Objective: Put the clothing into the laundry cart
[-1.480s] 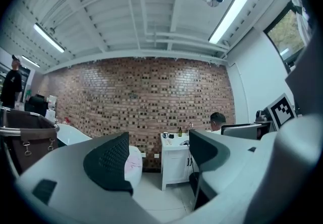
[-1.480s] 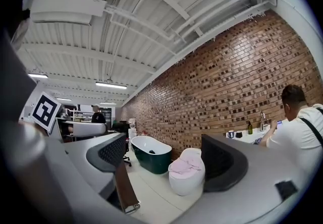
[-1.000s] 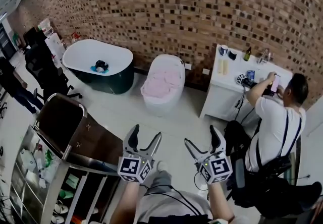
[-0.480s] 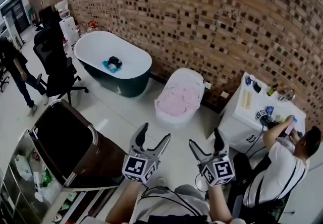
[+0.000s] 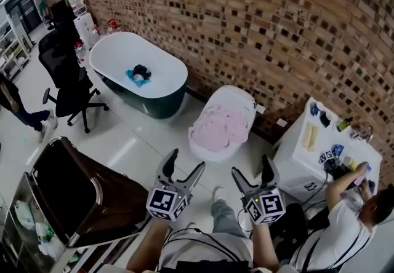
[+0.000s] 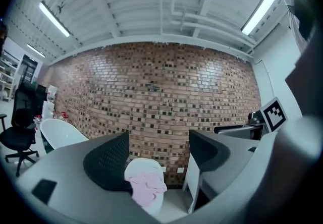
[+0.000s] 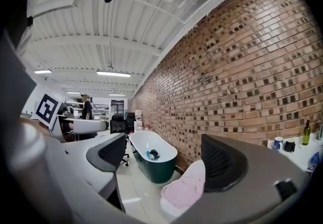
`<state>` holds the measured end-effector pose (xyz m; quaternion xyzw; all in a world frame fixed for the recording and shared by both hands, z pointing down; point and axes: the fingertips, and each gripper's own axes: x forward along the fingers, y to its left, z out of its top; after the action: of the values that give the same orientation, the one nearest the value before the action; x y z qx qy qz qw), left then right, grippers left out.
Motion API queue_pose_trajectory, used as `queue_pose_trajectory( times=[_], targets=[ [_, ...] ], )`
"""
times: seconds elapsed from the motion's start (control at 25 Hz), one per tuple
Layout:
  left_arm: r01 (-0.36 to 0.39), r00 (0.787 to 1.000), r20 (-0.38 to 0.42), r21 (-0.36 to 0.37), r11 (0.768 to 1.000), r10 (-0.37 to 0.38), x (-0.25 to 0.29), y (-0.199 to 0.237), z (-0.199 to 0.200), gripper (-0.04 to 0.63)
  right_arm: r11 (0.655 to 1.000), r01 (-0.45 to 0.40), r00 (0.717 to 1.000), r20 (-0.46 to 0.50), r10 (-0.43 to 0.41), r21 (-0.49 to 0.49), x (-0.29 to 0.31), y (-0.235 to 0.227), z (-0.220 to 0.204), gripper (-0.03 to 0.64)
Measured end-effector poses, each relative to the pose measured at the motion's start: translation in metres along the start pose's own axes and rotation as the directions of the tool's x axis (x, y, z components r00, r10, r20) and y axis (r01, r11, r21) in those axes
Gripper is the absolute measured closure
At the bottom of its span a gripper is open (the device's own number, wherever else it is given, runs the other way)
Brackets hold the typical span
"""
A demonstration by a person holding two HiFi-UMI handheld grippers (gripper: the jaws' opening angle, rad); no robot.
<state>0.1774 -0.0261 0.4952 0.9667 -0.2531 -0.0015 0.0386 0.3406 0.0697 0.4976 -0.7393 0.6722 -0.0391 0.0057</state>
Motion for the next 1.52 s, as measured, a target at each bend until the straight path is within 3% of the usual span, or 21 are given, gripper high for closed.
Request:
queue_pose_trajectory(
  times=[0.16,0.4,0.8,1.08,1.32,1.44,1.52],
  targets=[
    [-0.023,1.0,-0.001,0.004,1.0,0.023,0.072,0.005,0.009,0.235,0.997,-0.015,1.0,0.012,0.016,-0.071,0.053,-0.063,0.012,0.137],
    [-0.046,0.999,-0.006,0.047,0.998,0.046,0.175,0.003,0.025,0.235,0.998,-0.057,0.998,0.033,0.057,-0.007,0.121,-0.143,0.027,0.137],
    [-0.072,0.99,-0.116,0.06,0.996,0.079,0.233,0.018,-0.017,0.235,0.985,-0.164,0.982,-0.084,0.169,0.06,0.177,-0.165,-0.022,0.137],
    [-0.02,0.978,-0.207,0.024,1.0,0.025,0.26,0.042,-0.07,0.235,0.978,-0.162,0.941,-0.278,0.193,0.129,0.204,-0.175,-0.116,0.137],
    [-0.025,0.954,-0.3,-0.017,1.0,0.018,0.281,0.077,-0.131,0.235,0.967,-0.184,0.841,-0.48,0.249,0.179,0.254,-0.186,-0.245,0.137],
    [-0.005,0.944,-0.33,-0.014,1.0,0.0,0.294,0.097,-0.164,0.235,0.971,-0.194,0.817,-0.524,0.24,0.141,0.295,-0.194,-0.311,0.135],
    [-0.017,0.939,-0.344,-0.035,0.999,0.004,0.299,0.115,-0.194,0.235,0.968,-0.195,0.768,-0.589,0.25,0.156,0.32,-0.195,-0.369,0.077]
  ],
)
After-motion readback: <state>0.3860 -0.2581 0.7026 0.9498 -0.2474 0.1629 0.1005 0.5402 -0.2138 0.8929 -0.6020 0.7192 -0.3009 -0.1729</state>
